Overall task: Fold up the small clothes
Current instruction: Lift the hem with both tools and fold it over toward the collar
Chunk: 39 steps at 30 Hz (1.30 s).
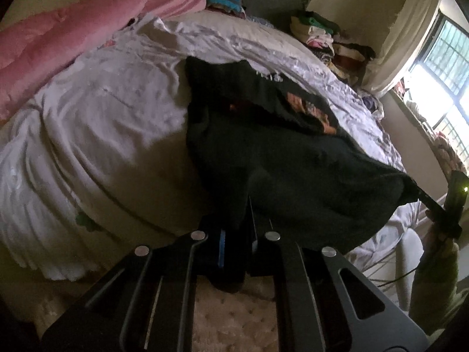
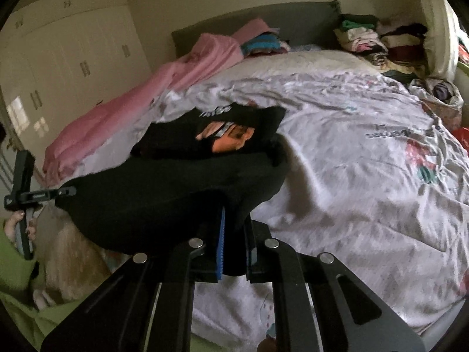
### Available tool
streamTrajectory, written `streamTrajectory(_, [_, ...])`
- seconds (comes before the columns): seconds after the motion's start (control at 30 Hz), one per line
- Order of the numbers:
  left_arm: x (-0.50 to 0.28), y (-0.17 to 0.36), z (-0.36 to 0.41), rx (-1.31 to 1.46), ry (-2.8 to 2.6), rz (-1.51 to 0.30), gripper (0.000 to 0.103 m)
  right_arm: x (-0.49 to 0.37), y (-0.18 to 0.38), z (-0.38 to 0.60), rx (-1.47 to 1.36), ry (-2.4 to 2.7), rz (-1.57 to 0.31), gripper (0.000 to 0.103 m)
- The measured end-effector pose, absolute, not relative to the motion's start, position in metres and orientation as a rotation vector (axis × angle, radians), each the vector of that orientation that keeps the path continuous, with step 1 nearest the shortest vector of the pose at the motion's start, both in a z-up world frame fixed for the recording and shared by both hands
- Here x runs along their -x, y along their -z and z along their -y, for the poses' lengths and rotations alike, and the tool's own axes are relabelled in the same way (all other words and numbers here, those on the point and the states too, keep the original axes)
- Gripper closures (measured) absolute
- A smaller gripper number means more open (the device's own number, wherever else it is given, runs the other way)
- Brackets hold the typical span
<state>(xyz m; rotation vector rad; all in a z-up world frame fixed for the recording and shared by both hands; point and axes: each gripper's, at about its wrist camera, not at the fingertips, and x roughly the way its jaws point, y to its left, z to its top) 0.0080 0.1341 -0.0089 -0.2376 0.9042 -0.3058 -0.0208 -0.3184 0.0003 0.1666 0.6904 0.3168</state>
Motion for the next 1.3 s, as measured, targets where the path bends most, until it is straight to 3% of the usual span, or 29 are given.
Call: streamTrajectory(1.3, [-0.054, -0.059, -0.130, 0.237, 0.264, -0.769, 0.100, -0.027, -0.059, 0.314, -0.156, -0.234, -0.548, 0.094])
